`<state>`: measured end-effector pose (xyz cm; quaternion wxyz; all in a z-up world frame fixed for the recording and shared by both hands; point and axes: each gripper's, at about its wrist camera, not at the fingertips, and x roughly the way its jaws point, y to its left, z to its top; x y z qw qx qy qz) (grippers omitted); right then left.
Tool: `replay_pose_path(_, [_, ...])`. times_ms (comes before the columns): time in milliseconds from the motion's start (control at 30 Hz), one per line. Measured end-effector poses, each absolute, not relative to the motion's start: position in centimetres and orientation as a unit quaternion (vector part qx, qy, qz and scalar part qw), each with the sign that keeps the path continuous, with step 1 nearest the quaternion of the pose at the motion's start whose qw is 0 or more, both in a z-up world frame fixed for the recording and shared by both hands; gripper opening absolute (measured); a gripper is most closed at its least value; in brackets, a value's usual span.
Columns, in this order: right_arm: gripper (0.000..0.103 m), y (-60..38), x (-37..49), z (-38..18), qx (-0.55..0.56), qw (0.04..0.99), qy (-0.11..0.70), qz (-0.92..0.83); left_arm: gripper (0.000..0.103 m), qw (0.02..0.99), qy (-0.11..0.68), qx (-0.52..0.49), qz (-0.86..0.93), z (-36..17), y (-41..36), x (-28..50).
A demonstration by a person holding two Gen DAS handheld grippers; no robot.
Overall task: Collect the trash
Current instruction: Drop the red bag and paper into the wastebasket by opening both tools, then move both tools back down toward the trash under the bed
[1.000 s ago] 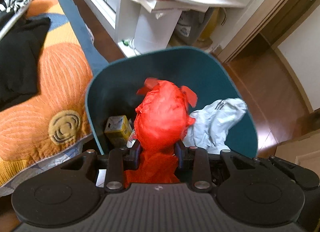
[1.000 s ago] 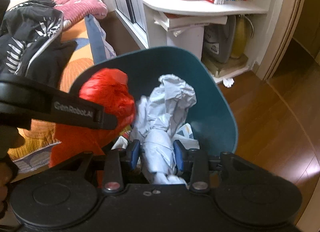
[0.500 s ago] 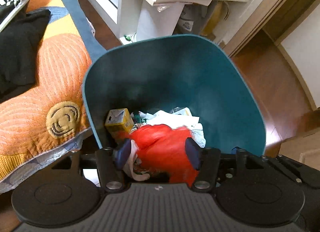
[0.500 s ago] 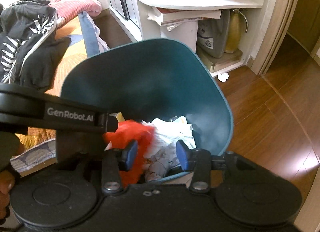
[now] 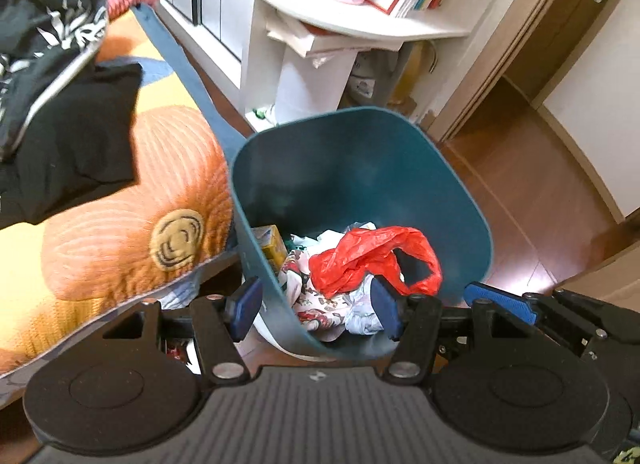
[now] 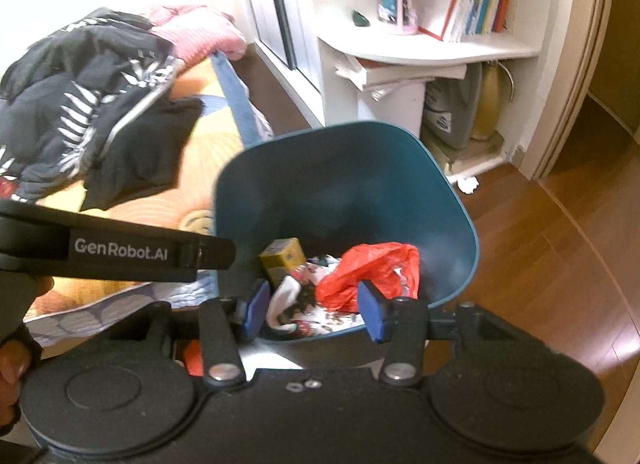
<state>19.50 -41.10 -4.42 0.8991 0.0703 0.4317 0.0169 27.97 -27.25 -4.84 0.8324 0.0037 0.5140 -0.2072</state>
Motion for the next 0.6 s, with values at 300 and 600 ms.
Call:
replay_pose_path(300, [0.052,-37.8,15.9,-0.9,0.052,0.913,0.403,0.046,0.059,0.853,0.477,-0.009,-0.209,-0.2,-22.5,23.3])
replay_pose_path(600, [0.054,-33.4,13.5,1.3,0.039,0.916,0.389,0.092,0.067,0.87,0.456,-0.031,-0.186,2.4,-16.2,19.3])
